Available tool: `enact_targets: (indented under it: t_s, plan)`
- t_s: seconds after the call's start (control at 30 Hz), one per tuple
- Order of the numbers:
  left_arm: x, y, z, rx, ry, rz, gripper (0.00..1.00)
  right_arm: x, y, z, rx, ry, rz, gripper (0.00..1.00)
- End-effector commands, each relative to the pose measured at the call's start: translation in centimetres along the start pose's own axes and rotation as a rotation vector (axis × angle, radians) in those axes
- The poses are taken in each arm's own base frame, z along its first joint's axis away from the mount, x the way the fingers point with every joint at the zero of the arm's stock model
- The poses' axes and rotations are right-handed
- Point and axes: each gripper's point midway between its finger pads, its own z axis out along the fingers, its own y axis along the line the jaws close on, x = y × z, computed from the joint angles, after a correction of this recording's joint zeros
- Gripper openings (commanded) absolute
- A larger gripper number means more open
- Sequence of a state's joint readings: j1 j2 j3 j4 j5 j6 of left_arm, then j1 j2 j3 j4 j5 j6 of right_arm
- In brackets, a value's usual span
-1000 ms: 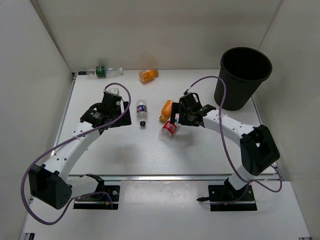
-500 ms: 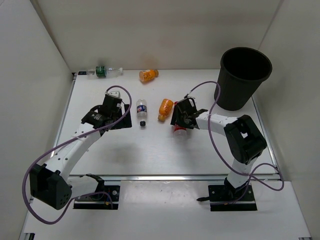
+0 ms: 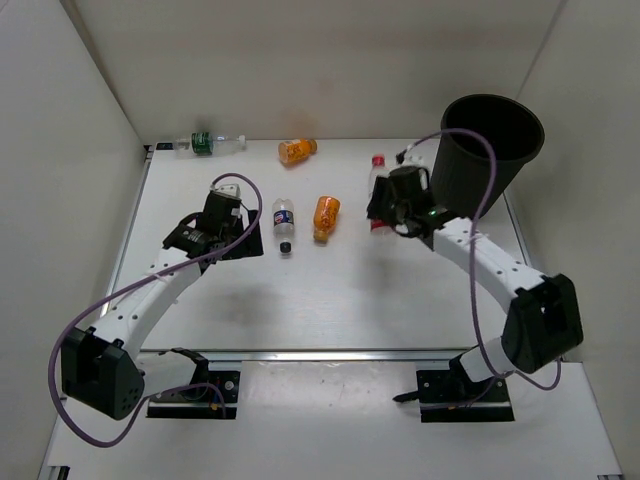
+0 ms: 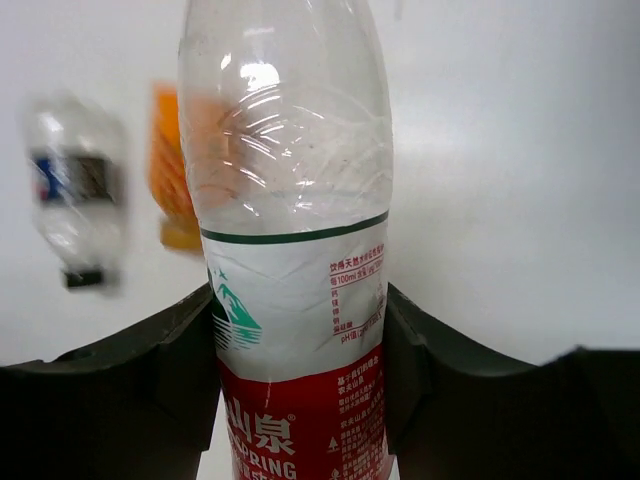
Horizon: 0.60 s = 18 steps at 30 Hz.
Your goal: Put the plastic bottles in the bin
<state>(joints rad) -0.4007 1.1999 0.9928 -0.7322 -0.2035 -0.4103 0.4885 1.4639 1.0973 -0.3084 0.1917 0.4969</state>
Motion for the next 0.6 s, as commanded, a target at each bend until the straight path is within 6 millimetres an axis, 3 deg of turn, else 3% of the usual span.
enact_targets:
  t_s: [0.0, 0.03, 0.07, 0.17, 0.23, 0.27, 0.3, 0.33, 0.37, 0.4, 0.43, 0.47, 0.5, 0.53, 0.57]
  plan:
    - [-1.2, -0.3, 0.0, 0.021, -0.043, 0.009, 0.99, -13.3, 0.2, -6.4, -0.049, -0.32, -0.114, 0.25]
    - [-1.7, -0.5, -0.2, 0.032, -0.061, 0.014, 0.98, -16.7, -0.4, -8.3, -0.012, -0.396, -0.122, 0.24]
    - [-1.6, -0.6, 0.0, 0.032, -0.053, 0.008, 0.99, -18.5, -0.9, -9.0, 0.008, -0.444, -0.164, 0.23]
    - [-1.7, -1.1, 0.4, 0.045, -0.053, 0.002, 0.99, -26.1, -5.2, -12.3, 0.146, -0.63, -0.183, 0.25]
    - [-1.9, -1.7, 0.5, 0.071, -0.058, -0.008, 0.99, -28.6, -7.3, -12.4, 0.186, -0.65, -0.226, 0.27]
    - [-1.9, -1.8, 0.7, 0.074, -0.052, -0.012, 0.98, -29.8, -8.9, -11.6, 0.196, -0.64, -0.223, 0.27]
    - [-2.0, -2.2, 0.9, 0.082, -0.058, -0.014, 0.99, -29.7, -9.7, -9.5, 0.19, -0.604, -0.225, 0.28]
    - [-2.3, -2.3, 1.0, 0.085, -0.059, -0.02, 0.99, -31.1, -11.3, -9.9, 0.197, -0.623, -0.214, 0.29]
    - [-2.6, -2.5, 1.0, 0.089, -0.066, -0.021, 0.99, -31.8, -12.7, -8.8, 0.225, -0.618, -0.206, 0.29]
    - [-2.7, -2.6, 1.1, 0.091, -0.067, -0.021, 0.99, -31.5, -15.1, -7.0, 0.267, -0.577, -0.188, 0.28]
    - [-3.3, -2.7, 1.1, 0.09, -0.075, -0.021, 0.99, -32.9, -16.4, -7.6, 0.283, -0.602, -0.177, 0.31]
    - [-3.0, -2.9, 1.3, 0.092, -0.064, -0.019, 0.99, -33.5, -18.1, -6.9, 0.303, -0.588, -0.149, 0.31]
    - [-3.4, -3.1, 1.4, 0.096, -0.07, -0.019, 0.98, -33.8, -19.4, -6.2, 0.308, -0.571, -0.137, 0.36]
    - [-3.4, -3.3, 1.6, 0.101, -0.063, -0.012, 0.99, -33.3, -20.1, -4.9, 0.305, -0.537, -0.126, 0.47]
    - [-3.7, -3.1, 1.6, 0.092, -0.069, -0.015, 0.99, -33.4, -20.8, -4.9, 0.304, -0.531, -0.103, 0.58]
